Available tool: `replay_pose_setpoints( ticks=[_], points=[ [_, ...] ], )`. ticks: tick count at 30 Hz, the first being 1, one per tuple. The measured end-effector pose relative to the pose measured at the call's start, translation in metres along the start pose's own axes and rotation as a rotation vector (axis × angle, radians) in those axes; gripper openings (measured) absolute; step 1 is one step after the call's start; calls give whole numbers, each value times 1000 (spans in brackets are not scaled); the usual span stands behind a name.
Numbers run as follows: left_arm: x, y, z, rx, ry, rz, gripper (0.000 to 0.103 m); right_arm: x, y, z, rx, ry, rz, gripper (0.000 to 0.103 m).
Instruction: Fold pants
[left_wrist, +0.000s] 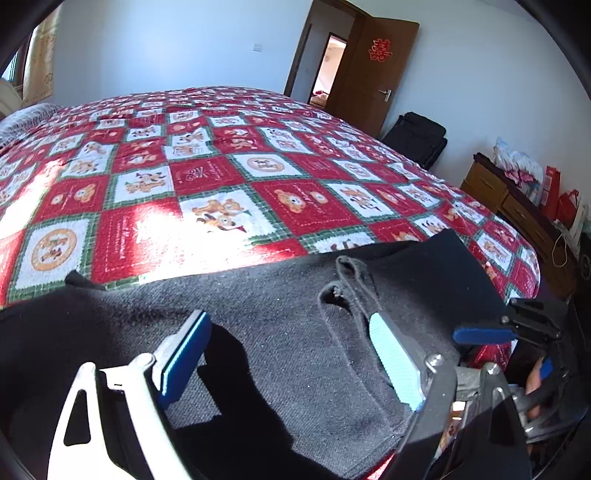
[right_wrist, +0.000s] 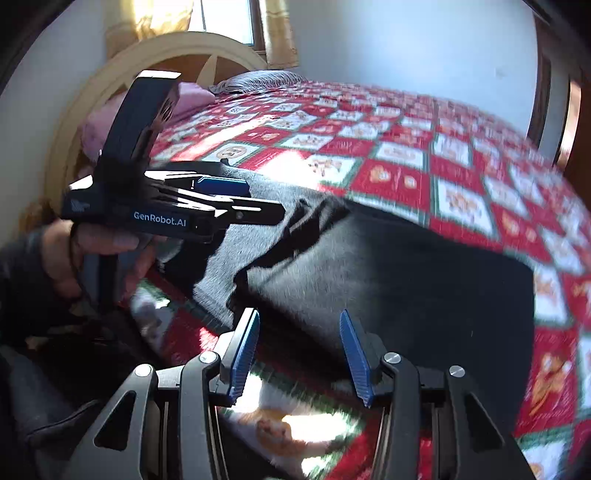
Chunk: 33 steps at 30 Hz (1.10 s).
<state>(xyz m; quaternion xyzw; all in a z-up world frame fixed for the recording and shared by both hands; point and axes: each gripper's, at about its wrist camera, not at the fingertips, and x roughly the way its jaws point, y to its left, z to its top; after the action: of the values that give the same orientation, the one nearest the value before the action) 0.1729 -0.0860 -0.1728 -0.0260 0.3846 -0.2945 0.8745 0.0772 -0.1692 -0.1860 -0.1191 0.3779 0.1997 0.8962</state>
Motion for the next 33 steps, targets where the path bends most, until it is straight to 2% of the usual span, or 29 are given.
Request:
replay_pose_setpoints(
  ticks=[1, 2, 7, 11, 13, 14, 16, 17, 18, 21, 24, 25, 26, 27, 28, 29, 33],
  points=[
    [-1, 1, -1, -7, -3, -5, 90, 4, 3, 3, -23, -4, -35, 29],
    [-2, 2, -2, -15, -4, -9, 91, 7, 4, 5, -23, 5, -31, 3],
    [-11, 9, -3, -43, -15, -37, 91, -3, 8, -1, -37, 18, 26, 3],
    [-6, 4, -2, -64, -2, -90, 91, 20, 16, -13, -69, 98, 37, 3],
    [-4, -4, -3, -45, 6, -116, 91, 23, 14, -16, -53, 89, 44, 4],
    [-2, -9, -4, -29, 11, -130, 91, 20, 10, -15, -35, 82, 56, 5],
    [2, -18, -6, -6, 26, -151, 91, 12, 1, -11, -10, 80, 76, 22],
    [6, -21, -5, -1, 35, -159, 91, 7, -3, -10, -5, 69, 82, 42],
    [9, -24, -5, 2, 42, -165, 90, -1, -10, -11, 11, 43, 93, 53],
    [19, -31, 1, 20, 61, -169, 87, -19, -30, -16, 78, -10, 128, 53],
    [25, -34, 7, 8, 77, -160, 71, -26, -48, -21, 148, -53, 105, 53],
    [26, -34, 8, 4, 81, -144, 59, -26, -54, -23, 173, -62, 94, 53],
    [26, -36, 8, 11, 86, -140, 35, -26, -61, -23, 205, -75, 81, 53],
    [27, -39, 8, 25, 96, -137, 21, -27, -66, -23, 230, -85, 68, 53],
    [26, -40, 8, 36, 99, -122, 13, -28, -73, -23, 266, -99, 52, 53],
    [23, -41, 9, 41, 90, -115, 11, -29, -79, -22, 295, -107, 45, 53],
    [9, -36, 17, 24, 49, -128, 11, -39, -101, -25, 396, -161, -4, 54]
  ],
)
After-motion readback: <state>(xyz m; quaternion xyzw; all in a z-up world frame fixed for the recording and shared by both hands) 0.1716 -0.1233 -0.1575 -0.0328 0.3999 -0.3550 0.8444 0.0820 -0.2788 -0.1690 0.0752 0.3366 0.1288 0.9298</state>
